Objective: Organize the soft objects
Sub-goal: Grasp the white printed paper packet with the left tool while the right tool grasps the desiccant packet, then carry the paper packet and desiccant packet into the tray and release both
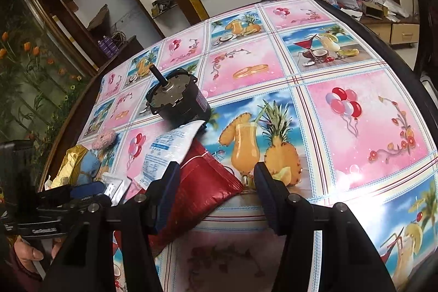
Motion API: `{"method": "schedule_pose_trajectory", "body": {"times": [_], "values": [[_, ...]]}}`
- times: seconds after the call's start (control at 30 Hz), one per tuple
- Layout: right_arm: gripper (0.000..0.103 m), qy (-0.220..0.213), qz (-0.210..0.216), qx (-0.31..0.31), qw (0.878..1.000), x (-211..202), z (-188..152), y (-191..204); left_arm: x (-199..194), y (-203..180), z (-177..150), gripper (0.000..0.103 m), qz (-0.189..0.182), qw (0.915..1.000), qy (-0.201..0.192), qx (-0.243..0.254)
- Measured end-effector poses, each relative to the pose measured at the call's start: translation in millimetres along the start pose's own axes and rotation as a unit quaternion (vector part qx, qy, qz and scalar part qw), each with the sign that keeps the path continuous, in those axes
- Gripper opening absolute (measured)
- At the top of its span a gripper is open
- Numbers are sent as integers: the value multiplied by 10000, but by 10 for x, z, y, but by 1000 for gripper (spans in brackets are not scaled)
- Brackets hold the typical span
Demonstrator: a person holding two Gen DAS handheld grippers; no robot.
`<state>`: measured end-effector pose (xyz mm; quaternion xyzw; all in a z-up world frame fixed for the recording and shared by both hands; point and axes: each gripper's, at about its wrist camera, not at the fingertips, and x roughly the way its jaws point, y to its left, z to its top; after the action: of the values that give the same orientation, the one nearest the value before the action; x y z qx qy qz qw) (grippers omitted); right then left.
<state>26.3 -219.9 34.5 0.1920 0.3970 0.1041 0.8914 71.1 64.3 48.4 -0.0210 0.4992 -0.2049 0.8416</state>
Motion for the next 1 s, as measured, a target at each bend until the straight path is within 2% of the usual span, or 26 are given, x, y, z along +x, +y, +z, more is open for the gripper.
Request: {"method": "schedule_pose_trajectory", "body": {"times": [0.07,0.17,0.3,0.33,0.4,0.43,0.47,0.53,0.6,0.77,0.8,0.83,0.9,1.0], "values": [[56,46,40,71,10000,27,-3,-19,-15,11,20,63,345,9993,-148,-30],[56,37,140,61,9999,20,-10,5,131,19,-23,64,641,9979,-3,133],[56,101,384,110,9991,-9,22,85,313,-74,-136,63,621,9960,235,601],[56,144,426,57,9990,-1,38,140,329,-130,-167,64,695,9941,184,807],[56,301,414,-164,9986,63,86,281,311,-226,-235,56,757,9907,237,1104],[56,421,397,-327,9978,123,105,371,293,-233,-243,28,718,9909,263,1108],[56,561,340,-531,9964,196,121,468,279,-212,-235,21,665,9916,301,1068],[56,723,34,-943,9929,349,127,645,237,-155,-260,21,681,9927,311,942],[56,794,-353,-1255,9883,482,135,782,208,-92,-303,21,739,9930,331,862],[57,731,-652,-2023,9744,623,160,1145,42,-26,-416,21,575,9959,278,636],[59,743,-723,-2242,9690,665,151,1225,1,-25,-452,21,520,9966,258,593],[66,887,-806,-2468,9616,745,128,1297,-45,-28,-496,21,444,9972,223,557],[68,1127,-1018,-2776,9486,897,62,1377,-141,-41,-579,21,321,9981,154,511],[77,1103,-1281,-3113,9352,961,-48,1436,-317,-60,-712,21,115,9992,-2,390]]}}
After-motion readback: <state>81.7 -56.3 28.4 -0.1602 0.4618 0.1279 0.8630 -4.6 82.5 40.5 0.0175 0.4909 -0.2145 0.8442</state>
